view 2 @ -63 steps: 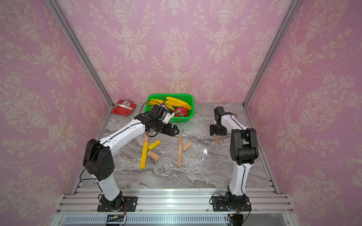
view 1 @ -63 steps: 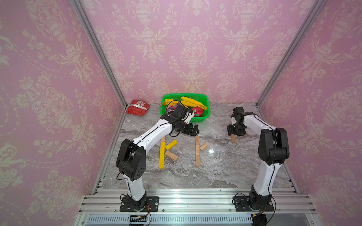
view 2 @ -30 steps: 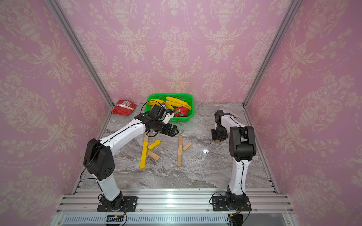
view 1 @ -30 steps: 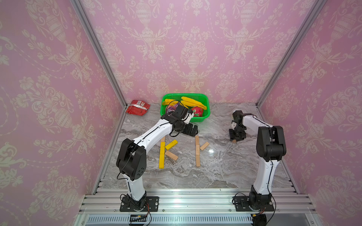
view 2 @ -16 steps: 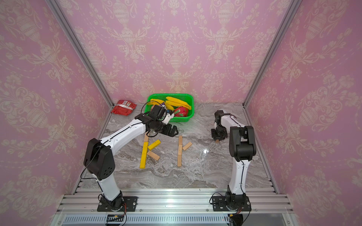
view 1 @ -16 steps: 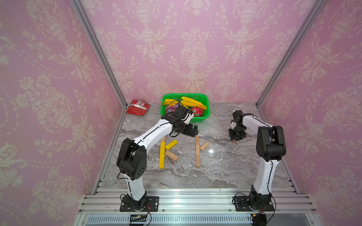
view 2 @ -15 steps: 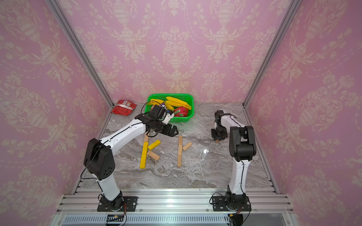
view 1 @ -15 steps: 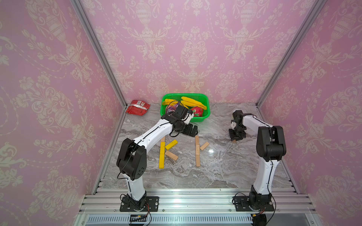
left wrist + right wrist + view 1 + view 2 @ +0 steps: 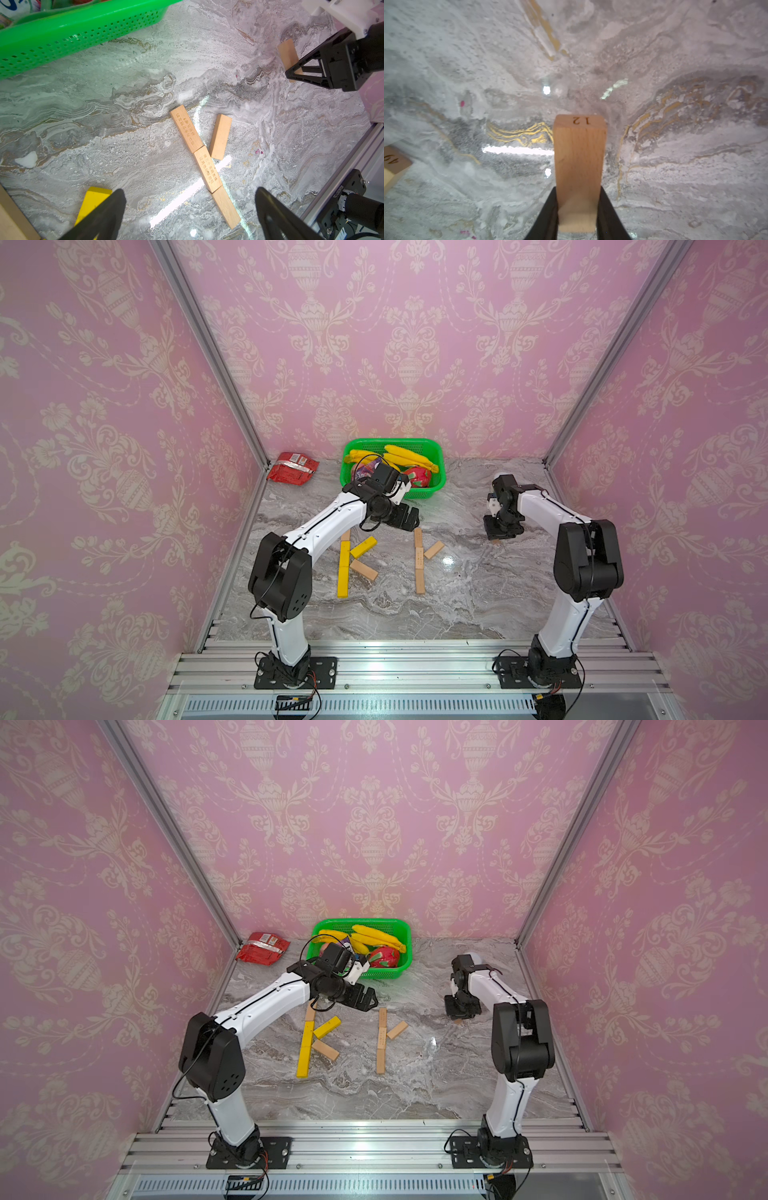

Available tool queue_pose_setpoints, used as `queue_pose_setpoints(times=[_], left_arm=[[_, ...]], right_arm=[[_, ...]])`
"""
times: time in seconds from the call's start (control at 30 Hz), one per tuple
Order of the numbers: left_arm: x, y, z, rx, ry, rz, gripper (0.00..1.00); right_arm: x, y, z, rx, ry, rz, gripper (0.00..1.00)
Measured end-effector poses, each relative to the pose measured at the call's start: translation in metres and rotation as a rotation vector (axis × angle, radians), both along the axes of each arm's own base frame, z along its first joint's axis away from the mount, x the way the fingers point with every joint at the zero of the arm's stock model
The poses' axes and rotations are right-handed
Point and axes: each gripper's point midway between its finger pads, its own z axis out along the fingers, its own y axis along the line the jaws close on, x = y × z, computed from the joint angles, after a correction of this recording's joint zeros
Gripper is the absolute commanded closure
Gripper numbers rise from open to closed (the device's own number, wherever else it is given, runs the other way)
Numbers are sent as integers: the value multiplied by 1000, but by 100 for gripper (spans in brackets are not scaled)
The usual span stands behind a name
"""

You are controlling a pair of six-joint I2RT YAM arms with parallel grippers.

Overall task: Assemble the letter k with building blocks
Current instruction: Pick up the building block from the center of the board, then assemble the building block at the center of the board.

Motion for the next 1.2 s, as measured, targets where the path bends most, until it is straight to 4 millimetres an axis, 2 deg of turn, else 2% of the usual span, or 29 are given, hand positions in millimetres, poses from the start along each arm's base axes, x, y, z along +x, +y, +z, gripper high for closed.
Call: queue_pose_setpoints(times=[0.17,0.3,0.43,0.6,0.7,0.83,1.0,1.2], left_arm=[[-1,-1,9,-32,13,-14,1],[-9,-3,20,-74,48,-38,1],[-29,-2,32,-113,92,-62,1],[-67,18,39,-118,108,-62,1],[-85,33,36,-112,121,-49,1],[-95,53,19,-98,153,-9,1],[-95,69,2,-84,184,28,1],[-91,75,4,-115,176,42,1]], right_arm=[[-25,40,21,46,-76,136,72],[-48,54,20,88,-87,185,72],[-70,68,19,86,-96,246,72],[-86,92,27,105,-145,327,71],[-93,103,26,103,-149,368,71],[-104,119,18,79,-140,422,71],[-121,127,1,61,-103,442,70],[-128,133,-8,53,-80,462,70]])
